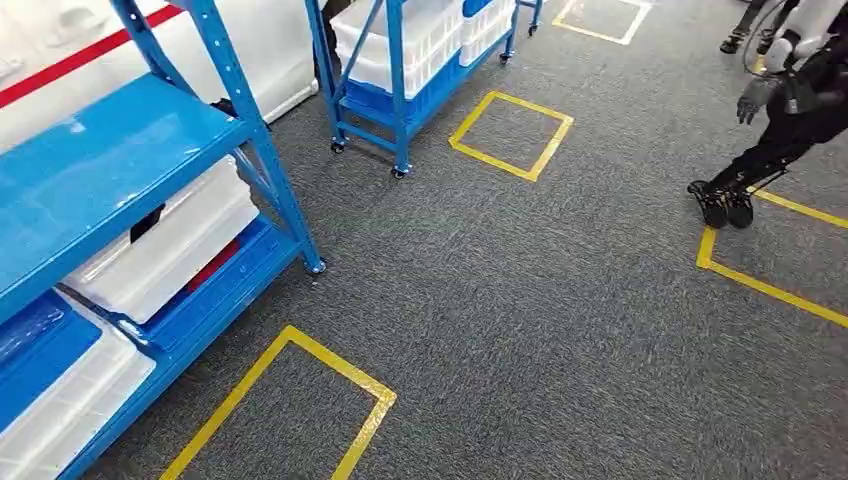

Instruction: Take the parts from the cabinet and place them on the table.

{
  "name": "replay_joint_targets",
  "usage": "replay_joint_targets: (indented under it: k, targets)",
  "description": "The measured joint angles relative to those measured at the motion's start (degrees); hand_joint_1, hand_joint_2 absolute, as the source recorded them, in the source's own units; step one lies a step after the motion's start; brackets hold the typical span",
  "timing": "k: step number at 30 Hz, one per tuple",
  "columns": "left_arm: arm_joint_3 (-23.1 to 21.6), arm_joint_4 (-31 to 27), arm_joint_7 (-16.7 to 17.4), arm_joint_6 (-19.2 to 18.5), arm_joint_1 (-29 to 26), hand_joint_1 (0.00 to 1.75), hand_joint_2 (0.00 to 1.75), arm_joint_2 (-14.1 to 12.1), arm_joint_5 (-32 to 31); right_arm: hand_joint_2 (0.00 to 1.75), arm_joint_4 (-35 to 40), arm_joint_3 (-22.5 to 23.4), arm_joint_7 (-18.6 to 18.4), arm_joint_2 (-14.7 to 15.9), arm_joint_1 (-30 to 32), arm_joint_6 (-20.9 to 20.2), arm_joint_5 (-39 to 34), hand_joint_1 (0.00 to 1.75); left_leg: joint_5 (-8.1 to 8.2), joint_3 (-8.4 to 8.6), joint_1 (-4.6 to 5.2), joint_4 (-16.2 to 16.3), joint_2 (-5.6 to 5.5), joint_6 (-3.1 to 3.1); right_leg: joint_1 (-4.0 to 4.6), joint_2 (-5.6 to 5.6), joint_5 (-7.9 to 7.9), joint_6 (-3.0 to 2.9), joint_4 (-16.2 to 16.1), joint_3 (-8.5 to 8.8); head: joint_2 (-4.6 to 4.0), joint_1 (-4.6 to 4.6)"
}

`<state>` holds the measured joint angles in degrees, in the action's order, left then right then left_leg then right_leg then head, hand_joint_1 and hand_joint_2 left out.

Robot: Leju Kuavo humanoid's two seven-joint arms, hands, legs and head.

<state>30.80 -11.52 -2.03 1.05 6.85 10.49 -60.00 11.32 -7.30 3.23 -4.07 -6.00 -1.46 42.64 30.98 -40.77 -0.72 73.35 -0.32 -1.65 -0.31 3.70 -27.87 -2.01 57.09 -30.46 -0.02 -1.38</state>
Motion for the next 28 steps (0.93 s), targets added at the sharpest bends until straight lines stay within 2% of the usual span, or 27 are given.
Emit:
replay_joint_targets:
  k: [1,2,3,4,7,8,9,10,11,12,13,14,15,16,17,18,19,20,22,23,24,25,26,27,28]
  targets:
    - [0.0,0.0,0.0,0.0,0.0,0.0,0.0,0.0,0.0,0.0,0.0,0.0,0.0,0.0,-0.1,0.0,0.0,0.0,-2.23,2.55,0.01,-4.5,0.37,0.07,0.0,0.72,-0.13,0.14,0.0,0.16,0.0,0.0]
    - [0.0,0.0,0.0,0.0,0.1,0.0,0.0,-0.1,0.0,0.0,0.0,0.0,0.0,0.0,-0.1,0.0,0.1,0.0,-4.48,5.65,0.06,-9.9,1.5,0.28,0.01,1.44,-0.32,0.28,0.1,0.42,0.0,0.0]
    - [0.0,0.0,0.0,0.0,0.2,0.0,0.0,-0.1,0.0,0.0,0.0,0.0,0.0,0.0,-0.1,0.0,0.2,0.0,-5.54,8.38,0.26,-14.7,4.35,0.66,0.17,2.1,-0.55,0.51,0.1,0.73,0.0,0.0]
    - [0.0,0.0,0.0,0.0,0.5,0.0,0.0,-0.1,0.0,0.0,0.0,0.0,0.0,0.0,-0.1,-0.1,0.2,0.0,-4.96,8.91,1.01,-15.8,5.19,1.14,0.64,2.71,-0.88,0.97,0.4,0.73,0.0,0.0]
    - [0.0,0.0,0.0,-0.1,0.3,0.0,0.0,-0.3,0.0,0.0,0.0,0.0,0.0,0.0,-0.4,-0.1,0.2,0.0,-5.11,8.12,1.14,-15.7,3.12,2.0,0.53,4.46,-0.92,1.55,0.3,0.98,0.0,0.02]
    - [0.0,0.0,0.0,-0.2,0.2,0.0,0.0,-0.3,0.0,0.0,0.0,0.0,0.1,0.0,-0.7,-0.1,0.2,0.0,-5.41,8.53,0.81,-16.2,2.38,2.45,0.51,4.83,-1.2,2.0,0.3,1.21,0.0,0.0]
    - [0.0,0.0,0.0,-0.2,0.2,0.0,0.0,-0.3,0.0,0.0,0.0,0.0,0.1,0.0,-0.7,-0.1,0.2,0.0,-5.71,8.76,0.54,-16.6,1.75,2.67,0.01,1.18,-1.97,2.52,1.2,1.12,0.0,0.04]
    - [0.0,0.0,0.1,-0.2,0.4,0.0,0.0,-0.3,0.0,0.0,0.0,0.0,0.1,0.0,-0.6,-0.1,0.2,0.0,-5.85,8.67,0.43,-16.6,1.24,3.02,-0.09,-1.96,-3.96,2.59,3.8,-0.12,0.0,0.02]
    - [0.0,0.0,0.0,-0.2,0.7,0.0,0.0,-0.3,0.0,0.0,0.0,0.1,0.1,0.0,-0.4,-0.1,0.2,0.0,-5.92,8.52,0.41,-16.6,0.52,3.17,-0.2,-3.16,-6.68,2.69,8.7,-2.47,0.0,0.02]
    - [0.0,0.0,0.0,-0.3,0.8,0.0,0.0,-0.2,0.0,0.0,0.0,0.1,0.1,0.0,-0.3,-0.1,0.2,0.0,-5.96,8.43,0.45,-16.6,-0.21,3.22,-0.23,-3.45,-8.71,2.76,13.5,-4.83,0.0,0.02]
    - [0.0,0.0,0.0,-0.3,0.8,0.0,0.0,-0.2,0.1,0.0,0.0,0.1,0.1,0.0,-0.3,-0.2,0.2,0.0,-5.98,8.36,0.46,-16.5,-1.0,3.23,-0.23,-3.51,-9.79,2.83,17.3,-6.81,0.0,0.02]
    - [0.0,0.0,0.0,-0.3,0.7,0.0,0.0,-0.3,0.2,0.0,0.0,0.1,0.1,0.0,-0.3,-0.2,0.2,0.0,-5.99,8.37,0.46,-16.4,-1.84,3.21,-0.3,-3.52,-9.41,2.82,18.7,-7.77,0.0,0.02]
    - [0.0,0.0,0.1,-0.3,0.6,0.0,0.0,-0.3,0.3,0.0,0.0,0.1,0.1,0.0,-0.1,-0.2,0.2,0.0,-5.99,8.42,0.45,-16.3,-2.77,3.19,-0.45,-3.54,-7.52,2.8,17.1,-7.22,0.0,0.02]
    - [0.0,0.0,0.1,-0.3,0.6,0.0,0.0,-0.3,0.4,0.0,0.0,0.1,0.1,0.0,-0.1,-0.2,0.3,0.0,-5.95,8.5,0.41,-16.2,-3.72,3.08,-0.59,-3.69,-4.67,2.74,13.0,-5.46,0.0,0.02]
    - [0.0,0.0,0.0,-0.3,0.6,0.0,0.0,-0.2,0.4,0.0,0.0,0.2,0.1,0.0,-0.1,-0.2,0.4,0.0,-5.86,8.54,0.35,-15.9,-4.61,2.9,-0.77,-4.57,-1.71,2.7,7.8,-3.22,0.0,0.02]
    - [0.0,0.0,0.0,-0.3,0.6,0.0,0.0,-0.2,0.4,0.0,0.0,0.2,0.1,0.0,0.0,-0.2,0.5,0.0,-5.7,8.43,0.24,-15.7,-5.32,2.6,-1.07,-7.13,0.44,2.71,2.8,-1.21,0.0,0.02]
    - [0.0,0.0,0.0,-0.3,0.7,0.0,0.0,-0.2,0.5,0.0,-0.1,0.2,0.1,0.0,0.1,-0.3,0.6,0.0,-5.66,7.99,0.44,-15.4,-5.89,2.12,-1.02,-10.0,-0.54,2.82,1.9,-0.86,0.0,0.04]
    - [0.0,0.0,0.0,-0.3,0.8,0.0,0.0,-0.2,0.5,0.0,-0.1,0.3,0.1,0.0,0.1,-0.3,0.6,0.0,-5.83,7.64,0.35,-15.3,-6.53,1.7,-1.02,-9.09,-0.2,2.54,1.9,-1.09,0.0,0.02]
    - [0.0,0.0,0.0,-0.3,0.6,0.0,0.0,-0.2,1.0,0.0,-0.1,0.6,0.1,0.0,-0.3,-0.3,0.7,0.0,-6.27,7.41,0.0,-15.6,-7.82,0.94,-0.59,-7.94,-0.11,2.09,1.9,-1.09,0.0,0.02]
    - [0.0,0.0,0.0,-0.3,0.5,0.0,0.0,-0.3,1.1,0.0,-0.1,0.6,0.1,0.0,-0.3,-0.3,0.8,0.0,-6.38,6.99,0.1,-15.7,-8.54,0.49,-0.96,-7.03,0.16,1.61,1.4,-0.96,0.0,0.02]
    - [0.1,0.0,0.0,-0.2,0.4,0.0,0.0,-0.3,1.3,0.0,-0.1,0.6,0.1,0.0,-0.3,-0.3,0.9,0.0,-5.64,6.92,0.07,-14.8,-5.61,0.46,-1.0,-5.9,0.43,1.06,1.1,-0.76,0.0,0.02]
    - [0.1,0.0,0.0,-0.2,0.4,0.0,0.0,-0.3,1.5,0.0,-0.1,0.7,0.1,0.0,-0.2,-0.3,1.0,0.0,-3.99,5.9,0.29,-12.7,-2.41,0.27,-0.83,-5.29,0.43,0.52,0.9,-0.74,0.0,0.0]
    - [0.1,0.0,0.0,-0.1,0.7,0.0,0.0,-0.3,1.6,0.0,-0.1,0.7,0.1,0.0,-0.1,-0.3,1.0,0.0,-1.69,4.09,0.24,-8.7,-1.04,0.1,-0.58,-4.33,0.4,0.37,0.9,-0.81,0.0,0.02]
    - [0.2,0.0,0.0,0.0,0.8,0.0,0.0,-0.3,1.7,0.0,-0.1,0.8,0.1,0.0,0.0,-0.4,1.4,0.0,0.71,1.85,0.15,-3.7,-0.53,-0.05,-0.39,-3.27,0.31,0.23,0.9,-0.82,0.0,0.02]
    - [0.3,0.0,0.0,0.1,0.8,0.0,0.0,-0.3,1.8,0.0,-0.1,0.9,0.1,0.0,0.1,-0.5,1.6,0.0,2.42,-0.06,0.12,0.6,-0.35,-0.18,-0.27,-2.21,0.25,0.14,1.0,-0.85,0.0,0.02]
